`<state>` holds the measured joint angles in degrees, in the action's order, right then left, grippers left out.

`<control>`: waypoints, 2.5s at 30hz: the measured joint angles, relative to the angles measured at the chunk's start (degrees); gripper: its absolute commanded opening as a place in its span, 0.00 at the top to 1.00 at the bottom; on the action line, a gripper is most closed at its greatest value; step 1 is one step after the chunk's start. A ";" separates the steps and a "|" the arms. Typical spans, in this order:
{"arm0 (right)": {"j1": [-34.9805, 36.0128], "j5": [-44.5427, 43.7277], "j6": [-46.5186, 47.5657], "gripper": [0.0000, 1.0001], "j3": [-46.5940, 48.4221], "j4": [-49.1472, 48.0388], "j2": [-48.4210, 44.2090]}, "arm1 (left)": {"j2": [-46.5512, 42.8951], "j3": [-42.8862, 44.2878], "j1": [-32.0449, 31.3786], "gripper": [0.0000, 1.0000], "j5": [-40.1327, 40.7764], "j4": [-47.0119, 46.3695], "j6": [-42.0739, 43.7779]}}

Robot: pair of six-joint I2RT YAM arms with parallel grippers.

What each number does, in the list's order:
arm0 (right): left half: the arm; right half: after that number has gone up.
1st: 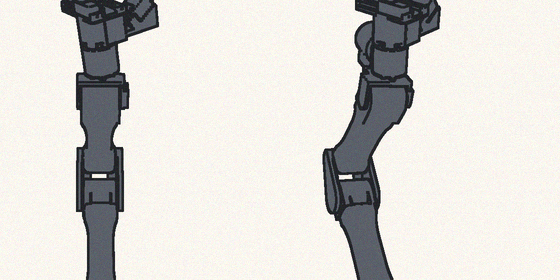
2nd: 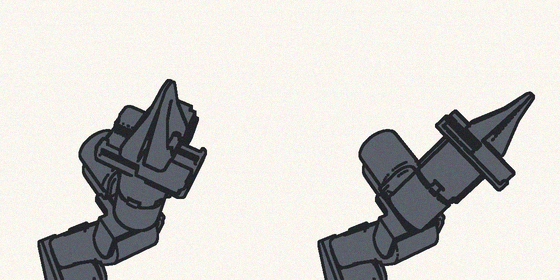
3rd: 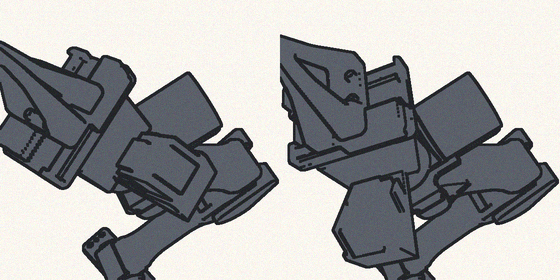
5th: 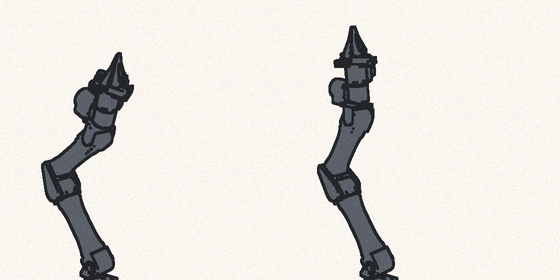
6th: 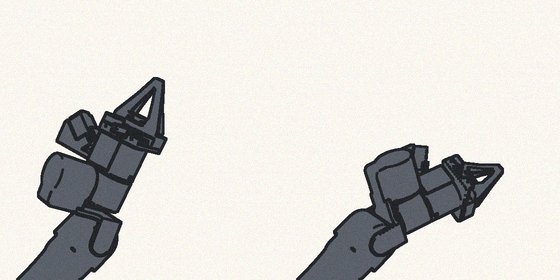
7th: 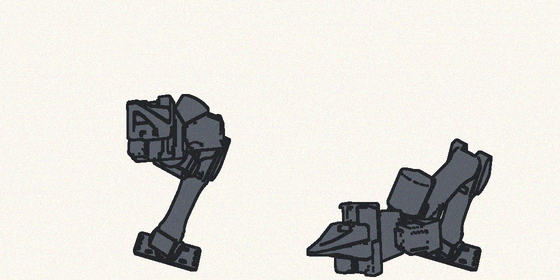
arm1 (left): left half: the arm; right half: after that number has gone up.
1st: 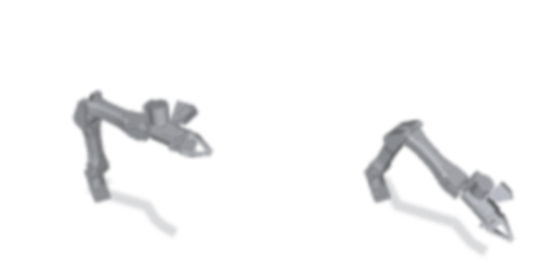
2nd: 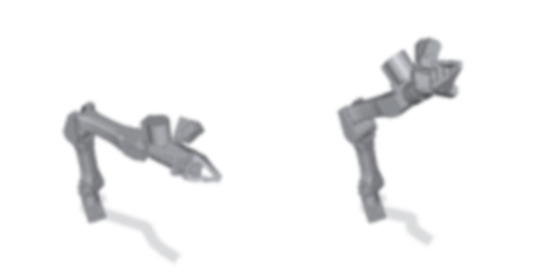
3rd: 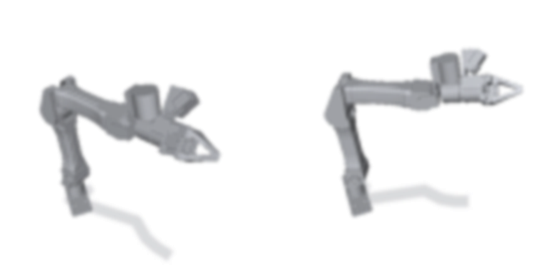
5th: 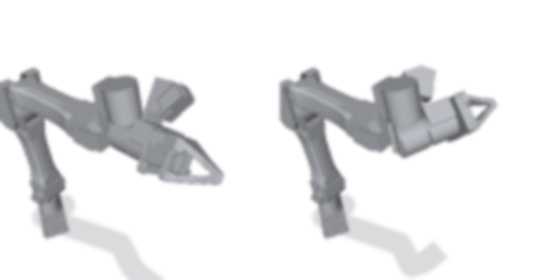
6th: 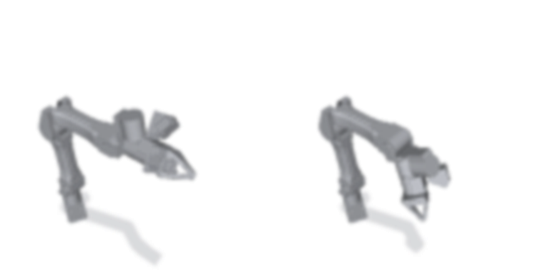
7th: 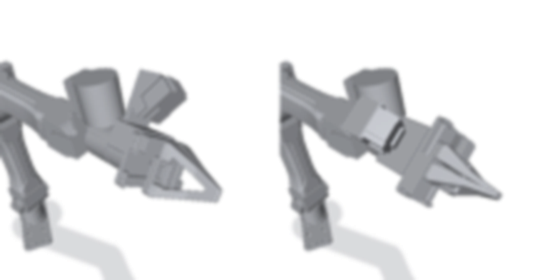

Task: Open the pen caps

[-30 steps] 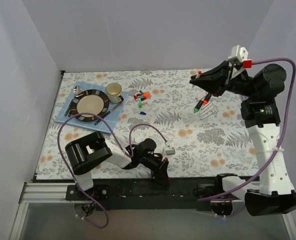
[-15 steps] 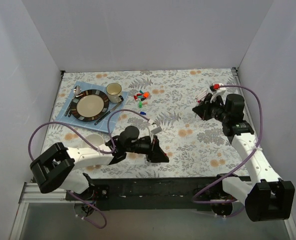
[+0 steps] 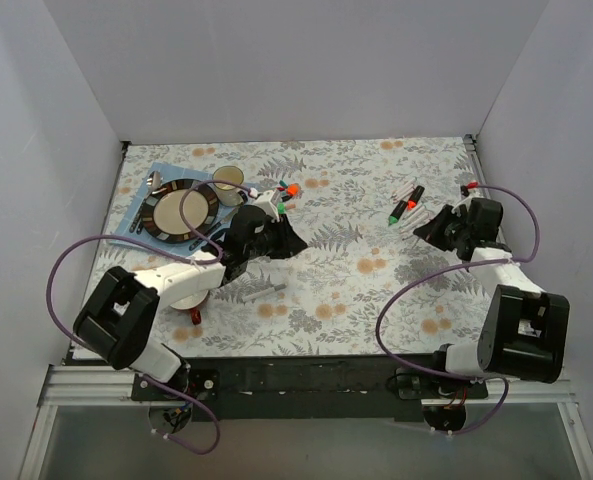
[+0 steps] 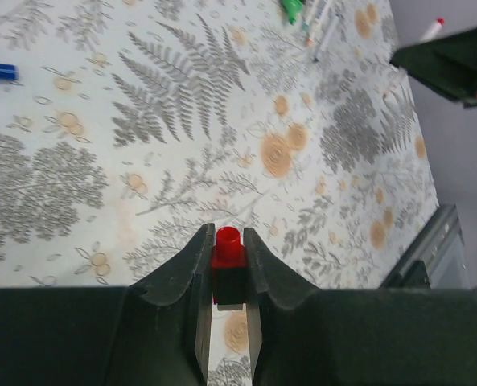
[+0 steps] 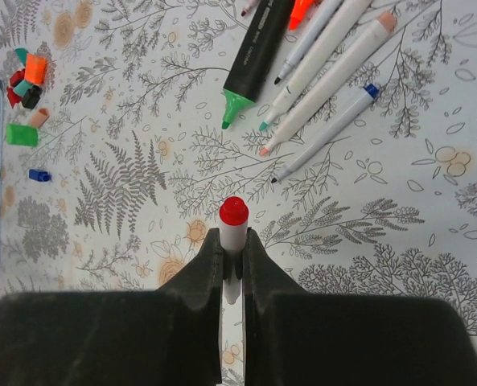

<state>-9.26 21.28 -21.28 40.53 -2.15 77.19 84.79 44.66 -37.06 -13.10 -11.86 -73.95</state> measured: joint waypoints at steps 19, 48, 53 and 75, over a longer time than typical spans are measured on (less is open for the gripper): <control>-5.25 6.95 -8.59 0.55 3.06 -5.95 20.28 | 11.02 7.04 7.06 0.66 10.80 7.96 1.79; 25.03 37.97 48.28 0.41 9.64 11.65 4.22 | -10.29 11.69 8.00 0.02 13.92 19.15 14.93; 45.35 26.03 75.47 0.39 10.54 25.40 2.54 | -31.15 2.86 8.11 0.02 15.93 17.42 19.76; 71.12 -3.93 76.94 0.34 64.06 48.52 50.71 | -56.41 -8.76 8.72 0.02 30.88 18.71 22.93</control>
<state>61.87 17.34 55.66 104.60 46.37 127.90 28.38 35.90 -28.34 17.78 6.85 -51.03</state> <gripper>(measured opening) 0.700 0.982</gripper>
